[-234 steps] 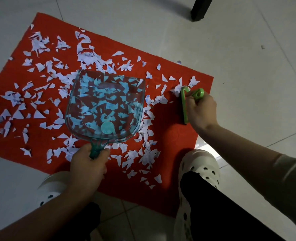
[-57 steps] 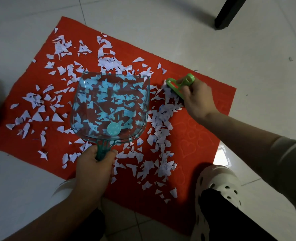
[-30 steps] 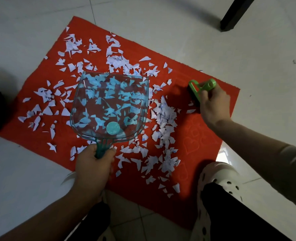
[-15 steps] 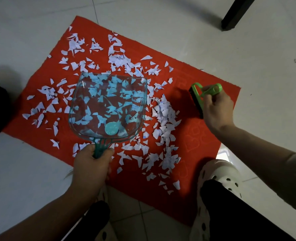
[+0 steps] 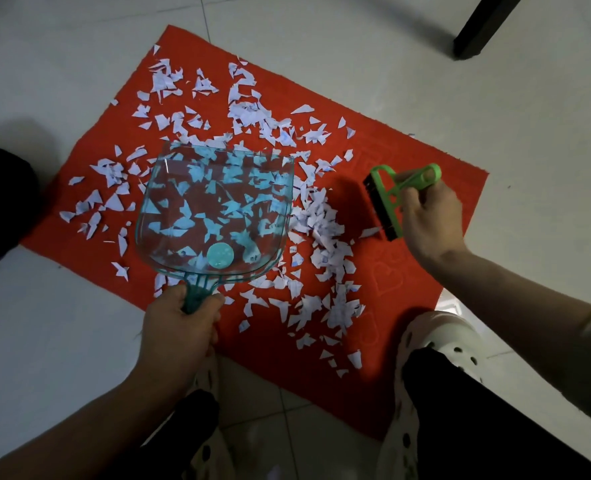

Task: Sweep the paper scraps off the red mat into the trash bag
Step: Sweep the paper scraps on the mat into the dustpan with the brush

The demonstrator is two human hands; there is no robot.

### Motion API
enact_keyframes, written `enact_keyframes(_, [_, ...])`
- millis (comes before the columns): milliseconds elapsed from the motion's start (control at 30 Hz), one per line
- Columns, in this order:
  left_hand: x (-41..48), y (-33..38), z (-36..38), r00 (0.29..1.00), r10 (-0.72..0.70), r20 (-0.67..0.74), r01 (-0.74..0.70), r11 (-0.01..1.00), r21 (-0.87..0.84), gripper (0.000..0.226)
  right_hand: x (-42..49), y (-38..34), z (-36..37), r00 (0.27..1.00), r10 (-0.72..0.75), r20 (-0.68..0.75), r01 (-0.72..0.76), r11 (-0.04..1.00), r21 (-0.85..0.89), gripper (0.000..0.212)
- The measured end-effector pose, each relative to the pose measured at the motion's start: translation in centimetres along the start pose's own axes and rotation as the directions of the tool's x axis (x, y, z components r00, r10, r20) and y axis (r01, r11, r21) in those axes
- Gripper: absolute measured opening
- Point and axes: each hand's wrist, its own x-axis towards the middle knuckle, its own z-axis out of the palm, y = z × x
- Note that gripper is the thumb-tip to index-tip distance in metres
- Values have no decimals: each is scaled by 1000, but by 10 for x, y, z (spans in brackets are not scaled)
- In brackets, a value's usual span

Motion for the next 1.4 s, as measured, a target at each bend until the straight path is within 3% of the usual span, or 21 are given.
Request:
enact_keyframes(100, [-4, -5, -2, 1000, -19, 9, 19, 1000, -20, 22, -3, 6, 0, 999, 42, -15, -43, 997, -59, 28])
enact_keyframes(300, [-11, -12, -6, 1000, 11, 10, -11, 1000, 14, 26, -23, -7, 20, 987, -18, 158, 22, 999, -25, 26])
enact_keyframes(433, [-13, -18, -7, 1000, 26, -6, -26, 1000, 0, 27, -28, -20, 15, 995, -5, 98, -9, 991, 135, 27])
enact_keyframes(567, [-14, -23, -9, 1000, 12, -1, -12, 999, -37, 26, -31, -15, 3, 999, -4, 47, 1, 998, 56, 28])
enact_keyframes(633, [-14, -25, -10, 1000, 15, -1, -15, 999, -47, 26, -33, -14, -1, 999, 31, 22, -34, 991, 129, 26])
enact_keyframes(933, [-21, -30, -9, 1000, 25, -5, -25, 999, -33, 29, -51, -20, -7, 997, -59, 43, 46, 967, 251, 23])
enact_keyframes(1033, [-23, -29, -7, 1000, 28, -6, -28, 999, -23, 27, -55, -17, -12, 985, -107, 135, 85, 984, 158, 22])
enact_keyframes(1133, [-21, -30, -5, 1000, 21, -12, -22, 999, -25, 26, -63, -17, -19, 971, -153, 185, 113, 971, 213, 22])
enact_keyframes(1267, [-20, -35, -2, 1000, 22, -19, -23, 999, -31, 27, -76, -15, -26, 913, -200, 355, 84, 945, 316, 15])
enact_keyframes(1333, [-20, -38, 0, 1000, 12, -12, -12, 999, -45, 27, -81, -10, -30, 844, -186, 503, 15, 946, 325, 10])
enact_keyframes(1400, [-21, -39, 2, 1000, -2, -10, 1, 999, -54, 28, -86, -4, -31, 731, -176, 659, -47, 951, 306, 9])
